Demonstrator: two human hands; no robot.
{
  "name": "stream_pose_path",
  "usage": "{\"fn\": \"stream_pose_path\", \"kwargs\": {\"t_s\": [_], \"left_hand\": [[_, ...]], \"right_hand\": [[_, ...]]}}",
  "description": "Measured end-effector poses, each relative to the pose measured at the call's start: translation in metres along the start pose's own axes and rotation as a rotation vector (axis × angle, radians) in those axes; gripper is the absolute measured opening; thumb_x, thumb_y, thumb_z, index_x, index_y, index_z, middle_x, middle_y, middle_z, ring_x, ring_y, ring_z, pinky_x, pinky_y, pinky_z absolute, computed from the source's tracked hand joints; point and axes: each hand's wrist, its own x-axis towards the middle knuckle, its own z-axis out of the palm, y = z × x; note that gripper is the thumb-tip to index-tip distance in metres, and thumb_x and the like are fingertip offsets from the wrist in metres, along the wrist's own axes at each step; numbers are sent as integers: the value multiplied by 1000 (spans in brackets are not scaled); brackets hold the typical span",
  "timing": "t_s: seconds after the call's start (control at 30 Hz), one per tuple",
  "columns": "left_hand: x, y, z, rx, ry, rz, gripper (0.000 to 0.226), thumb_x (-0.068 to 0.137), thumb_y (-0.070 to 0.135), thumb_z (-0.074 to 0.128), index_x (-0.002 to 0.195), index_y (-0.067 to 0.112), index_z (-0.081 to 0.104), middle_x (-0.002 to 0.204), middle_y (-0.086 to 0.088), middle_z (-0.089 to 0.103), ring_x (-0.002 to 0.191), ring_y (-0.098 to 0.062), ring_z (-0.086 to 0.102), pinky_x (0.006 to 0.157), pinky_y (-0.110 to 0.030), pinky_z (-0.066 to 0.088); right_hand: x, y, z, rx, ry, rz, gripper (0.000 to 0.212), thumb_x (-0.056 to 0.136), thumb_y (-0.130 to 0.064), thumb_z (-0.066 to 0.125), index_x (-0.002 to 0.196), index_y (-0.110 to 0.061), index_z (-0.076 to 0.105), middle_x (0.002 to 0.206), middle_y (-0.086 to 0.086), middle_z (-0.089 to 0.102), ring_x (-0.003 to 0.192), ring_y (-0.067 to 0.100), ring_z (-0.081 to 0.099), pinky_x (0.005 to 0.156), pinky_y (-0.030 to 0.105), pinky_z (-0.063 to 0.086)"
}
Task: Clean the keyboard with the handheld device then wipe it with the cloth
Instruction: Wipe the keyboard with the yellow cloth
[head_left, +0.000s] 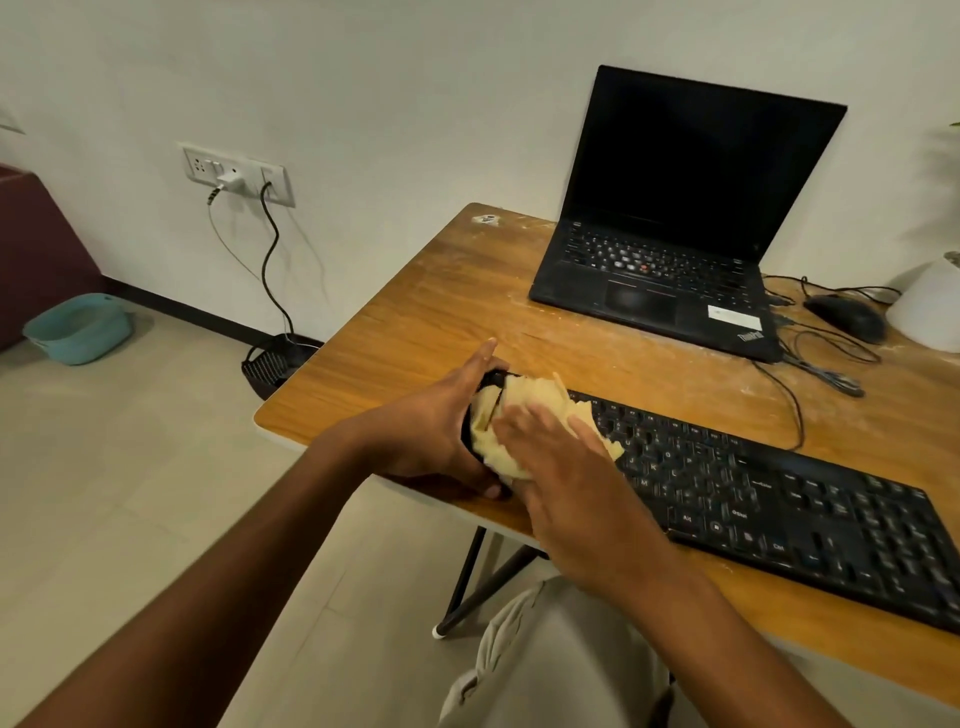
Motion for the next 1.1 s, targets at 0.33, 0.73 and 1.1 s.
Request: {"fn": "stream_pose_path", "kwargs": {"t_s": [0.33, 0.73, 1.1], "left_hand": [[-1, -7, 0, -103, 37, -14, 151, 58, 23, 100, 158, 50, -10, 148, 18, 38, 134, -10, 45, 99, -13, 46], [0, -5, 2, -130, 68, -47, 163, 59, 18, 100, 151, 47, -31, 166, 12, 21, 138, -5, 35, 99, -9, 40], [3, -10, 1, -101, 28, 11, 161, 55, 24, 102, 157, 42, -21, 161, 26, 22, 143, -5, 36, 115, -25, 40]], "right_hand": [[22, 3, -43, 719, 451, 258, 24, 107, -24, 49, 114, -31, 71, 102, -13, 74, 96, 3, 67, 82, 27, 52], [41, 3, -5, -49, -41, 42, 58, 108, -22, 43, 162, -25, 22, 170, -8, 12, 157, 9, -1, 128, 35, 4], [-7, 0, -39, 323, -107, 32, 43, 106, -25, 50, 146, -43, 49, 138, -29, 53, 124, -10, 49, 107, 13, 38]]}}
